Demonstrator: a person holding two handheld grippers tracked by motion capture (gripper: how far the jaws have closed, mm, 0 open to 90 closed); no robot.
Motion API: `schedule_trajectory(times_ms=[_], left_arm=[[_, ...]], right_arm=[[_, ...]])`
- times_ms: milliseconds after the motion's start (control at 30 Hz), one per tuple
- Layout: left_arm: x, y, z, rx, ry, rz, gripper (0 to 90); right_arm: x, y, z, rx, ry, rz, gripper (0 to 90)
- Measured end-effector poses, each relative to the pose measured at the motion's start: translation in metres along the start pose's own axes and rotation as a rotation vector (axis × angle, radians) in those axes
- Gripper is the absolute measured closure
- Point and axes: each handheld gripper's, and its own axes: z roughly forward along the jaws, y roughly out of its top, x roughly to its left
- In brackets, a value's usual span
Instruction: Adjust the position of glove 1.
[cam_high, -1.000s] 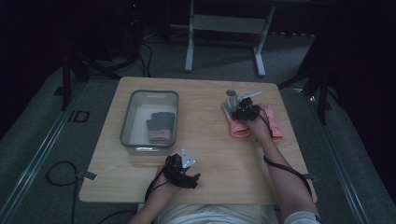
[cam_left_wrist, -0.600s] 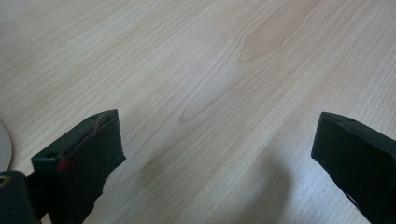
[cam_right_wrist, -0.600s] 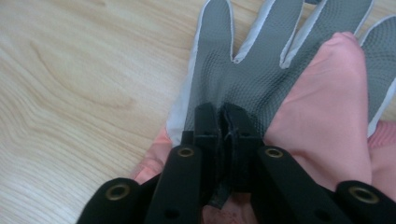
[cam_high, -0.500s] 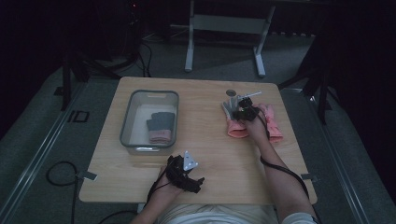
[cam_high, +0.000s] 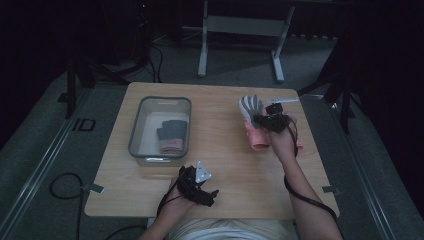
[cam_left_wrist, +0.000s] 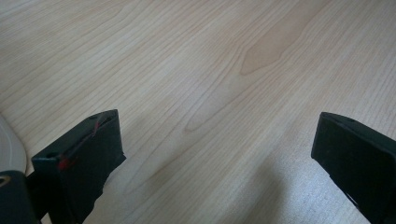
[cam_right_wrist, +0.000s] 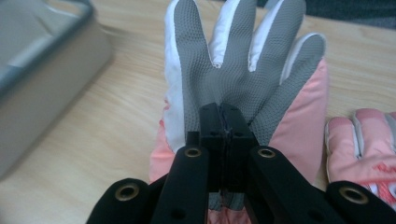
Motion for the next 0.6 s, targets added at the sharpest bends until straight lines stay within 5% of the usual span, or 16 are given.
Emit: schedule_trajectory(times_ms=[167, 300, 600], left_arm=[[-0.001, 0.001, -0.002, -0.006, 0.001, 0.003, 1.7], [-0.002, 0.002, -0.004, -0.015, 0.002, 0.005, 1.7], [0.001, 0.000, -0.004, -0.010, 0.003, 0.014, 1.7]], right_arm=[[0.022, -0.004, -0.039, -0.055, -0.021, 0.026, 88.8], [0.036, -0.020, -0.049, -0.059, -0.041, 0.054, 88.8], [0.048, -0.065, 0.001, 0.079, -0.056, 0.092, 88.8]])
